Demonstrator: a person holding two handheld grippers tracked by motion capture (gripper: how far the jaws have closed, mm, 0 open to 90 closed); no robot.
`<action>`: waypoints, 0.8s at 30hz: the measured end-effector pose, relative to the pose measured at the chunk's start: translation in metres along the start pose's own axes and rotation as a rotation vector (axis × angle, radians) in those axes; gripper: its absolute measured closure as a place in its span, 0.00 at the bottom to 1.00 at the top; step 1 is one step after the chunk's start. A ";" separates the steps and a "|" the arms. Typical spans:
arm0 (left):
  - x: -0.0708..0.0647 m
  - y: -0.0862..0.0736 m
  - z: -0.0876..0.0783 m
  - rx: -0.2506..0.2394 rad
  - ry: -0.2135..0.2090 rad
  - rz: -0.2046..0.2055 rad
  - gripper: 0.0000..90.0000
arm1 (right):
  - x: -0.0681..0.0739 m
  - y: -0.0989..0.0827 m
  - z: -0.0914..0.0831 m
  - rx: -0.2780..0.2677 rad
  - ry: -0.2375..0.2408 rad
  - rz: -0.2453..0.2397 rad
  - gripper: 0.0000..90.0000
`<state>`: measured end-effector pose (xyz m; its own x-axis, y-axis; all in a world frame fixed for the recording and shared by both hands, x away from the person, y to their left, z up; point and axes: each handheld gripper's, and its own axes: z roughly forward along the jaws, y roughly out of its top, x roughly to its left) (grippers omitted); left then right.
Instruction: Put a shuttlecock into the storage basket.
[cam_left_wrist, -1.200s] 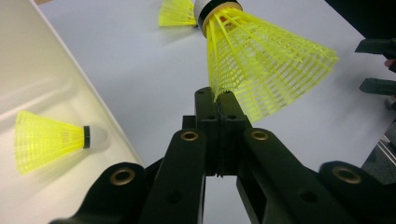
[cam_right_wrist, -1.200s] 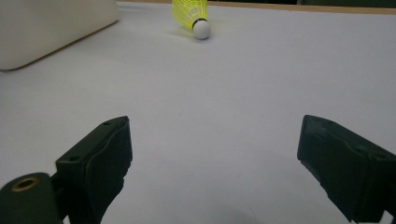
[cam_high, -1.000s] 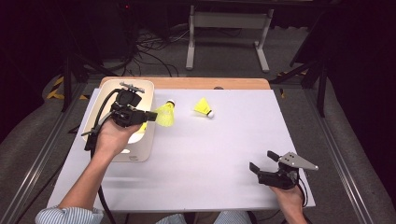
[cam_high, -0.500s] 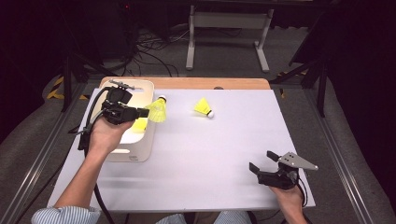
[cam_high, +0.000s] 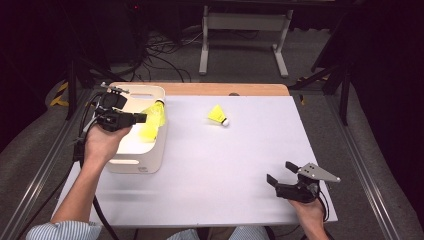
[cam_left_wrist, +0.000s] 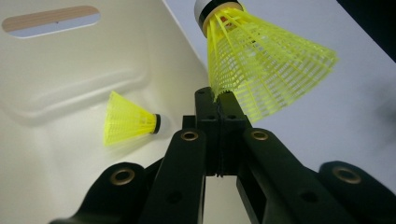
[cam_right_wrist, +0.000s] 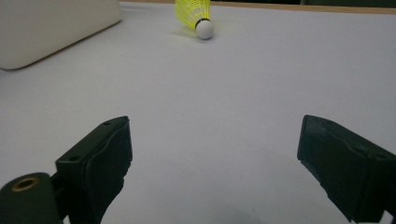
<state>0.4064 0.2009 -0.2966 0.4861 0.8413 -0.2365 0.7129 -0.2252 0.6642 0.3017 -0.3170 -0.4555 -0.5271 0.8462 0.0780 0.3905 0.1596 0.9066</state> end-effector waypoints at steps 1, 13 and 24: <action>0.000 0.000 0.000 0.000 0.000 0.000 1.00 | 0.000 0.000 0.000 0.000 -0.001 0.000 0.12; 0.019 -0.002 0.002 0.003 0.059 -0.026 1.00 | 0.000 0.000 0.001 0.004 0.001 -0.006 0.12; 0.028 0.000 0.012 0.018 0.097 -0.047 1.00 | 0.000 0.000 0.001 0.003 0.003 -0.009 0.12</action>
<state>0.4259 0.2189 -0.3115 0.4017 0.8944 -0.1968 0.7430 -0.1927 0.6410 0.3024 -0.3166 -0.4556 -0.5326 0.8434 0.0711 0.3880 0.1686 0.9061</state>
